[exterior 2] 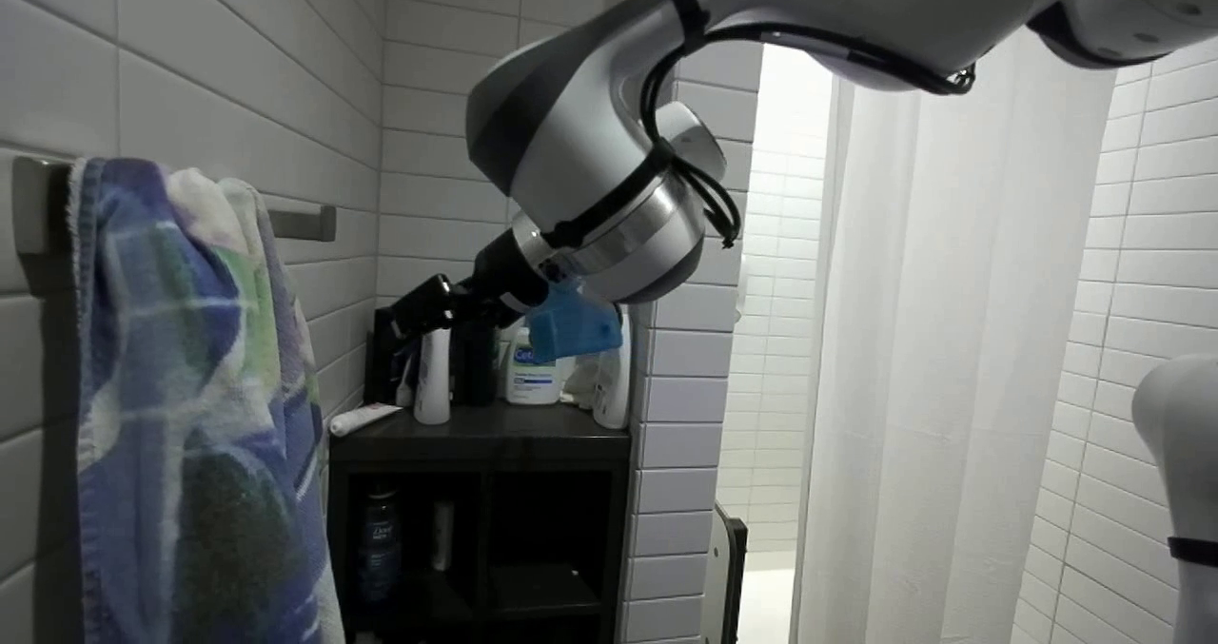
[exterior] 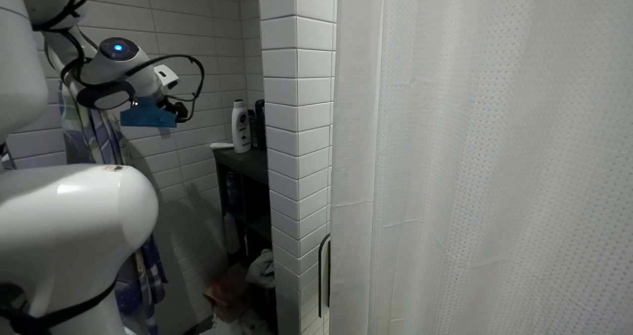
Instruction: Move the white Nivea bottle on the left to the right
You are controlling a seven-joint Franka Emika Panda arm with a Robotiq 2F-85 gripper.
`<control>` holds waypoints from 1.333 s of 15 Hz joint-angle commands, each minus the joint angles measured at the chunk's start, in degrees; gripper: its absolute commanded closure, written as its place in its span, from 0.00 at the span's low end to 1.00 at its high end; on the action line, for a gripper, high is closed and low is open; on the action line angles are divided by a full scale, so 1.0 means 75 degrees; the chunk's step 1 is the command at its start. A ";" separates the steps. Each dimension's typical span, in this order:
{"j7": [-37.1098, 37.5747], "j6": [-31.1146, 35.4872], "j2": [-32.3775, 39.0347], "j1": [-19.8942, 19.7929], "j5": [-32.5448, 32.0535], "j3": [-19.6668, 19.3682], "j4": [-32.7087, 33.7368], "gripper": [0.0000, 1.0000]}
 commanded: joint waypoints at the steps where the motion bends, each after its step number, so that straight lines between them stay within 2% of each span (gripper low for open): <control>1: 0.0318 0.1185 0.0680 -0.0050 -0.0674 0.0263 0.0608 0.00; 2: 0.0774 0.1493 0.0776 -0.0121 -0.1068 0.0347 0.0566 0.00; 3: 0.0616 0.1121 0.0666 0.0295 -0.1074 -0.0461 0.0682 0.00; 6: 0.0643 0.1066 0.0692 0.0741 -0.1092 -0.1373 0.0771 0.00; 7: 0.0556 0.1051 0.0725 0.1001 -0.1027 -0.1884 0.0853 0.00; 10: 0.0711 0.1009 0.0747 0.1283 -0.0957 -0.2566 0.0876 0.00; 11: 0.0794 0.0999 0.0793 0.1348 -0.0987 -0.2629 0.0900 0.00; 17: 0.1493 0.1056 0.1265 0.1140 -0.1235 -0.2006 0.1064 0.00; 20: 0.1786 0.1038 0.1629 0.1057 -0.1274 -0.2006 0.1297 0.00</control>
